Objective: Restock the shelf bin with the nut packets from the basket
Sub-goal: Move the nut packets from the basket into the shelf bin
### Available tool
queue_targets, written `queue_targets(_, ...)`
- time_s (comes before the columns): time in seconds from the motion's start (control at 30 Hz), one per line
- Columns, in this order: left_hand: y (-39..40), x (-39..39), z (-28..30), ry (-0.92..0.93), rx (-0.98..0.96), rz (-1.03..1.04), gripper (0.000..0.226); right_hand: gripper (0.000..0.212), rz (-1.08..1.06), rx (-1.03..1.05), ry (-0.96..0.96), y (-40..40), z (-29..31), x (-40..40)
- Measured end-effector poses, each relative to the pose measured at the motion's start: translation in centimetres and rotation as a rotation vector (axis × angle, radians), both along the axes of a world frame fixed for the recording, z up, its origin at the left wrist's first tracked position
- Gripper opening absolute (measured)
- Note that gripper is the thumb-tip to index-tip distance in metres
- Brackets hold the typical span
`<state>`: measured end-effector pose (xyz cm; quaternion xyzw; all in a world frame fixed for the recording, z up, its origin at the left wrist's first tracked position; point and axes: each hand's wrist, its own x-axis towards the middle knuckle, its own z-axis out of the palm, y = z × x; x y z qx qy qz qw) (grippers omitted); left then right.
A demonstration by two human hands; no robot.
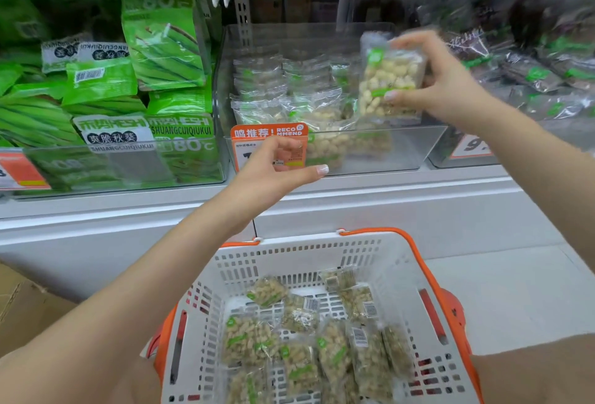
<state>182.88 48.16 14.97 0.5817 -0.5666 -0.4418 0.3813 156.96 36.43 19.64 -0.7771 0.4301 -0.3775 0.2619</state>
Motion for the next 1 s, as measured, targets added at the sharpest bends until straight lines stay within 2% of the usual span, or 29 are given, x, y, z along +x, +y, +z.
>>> queue_targets(0.1, -0.5, 0.0, -0.2, 0.010, 0.000, 0.004, 0.052, 0.068, 0.117, 0.080, 0.220, -1.4, -1.9, 0.3)
queue_targets(0.23, -0.8, 0.2, -0.4, 0.020, -0.005, 0.011, 0.055, 0.095, 0.056, 0.177, 0.056, -1.1, -1.1, 0.2)
queue_targets(0.33, -0.8, 0.1, -0.5, 0.025, -0.020, 0.011, 0.050, 0.098, -0.108, 0.125, 0.076, -1.3, -0.3, 0.2)
queue_targets(0.47, -0.6, 0.1, -0.4, 0.038, -0.022, 0.013, 0.048, 0.072, -0.119, 0.021, 0.354, -1.7, 1.3, 0.7)
queue_targets(0.6, -0.4, 0.3, -0.4, 0.049, -0.017, 0.002, 0.049, 0.083, -0.067, 0.148, 0.720, -2.1, 2.2, 1.2)
queue_targets(0.67, -0.4, 0.4, -0.4, 0.048, -0.010, -0.001, 0.050, 0.077, -0.067, 0.194, 0.860, -2.3, 1.4, 1.1)
queue_targets(0.83, -0.4, 0.3, -0.5, 0.032, -0.013, 0.009, 0.050, 0.077, -0.067, 0.306, 0.878, -3.2, 1.2, 0.6)
queue_targets(0.87, -0.4, 0.3, -0.4, 0.038, -0.014, 0.010, 0.050, 0.078, -0.049, 0.359, 0.828, -3.3, 1.5, 0.4)
queue_targets(0.93, -0.5, 0.3, -0.4, 0.046, -0.013, 0.009, 0.050, 0.077, -0.013, 0.513, 0.602, -2.9, 2.2, 0.2)
queue_targets(1.0, -0.4, 0.3, -0.5, 0.041, -0.016, 0.008, 0.049, 0.071, 0.012, 0.526, 0.455, -2.2, 2.5, 0.4)
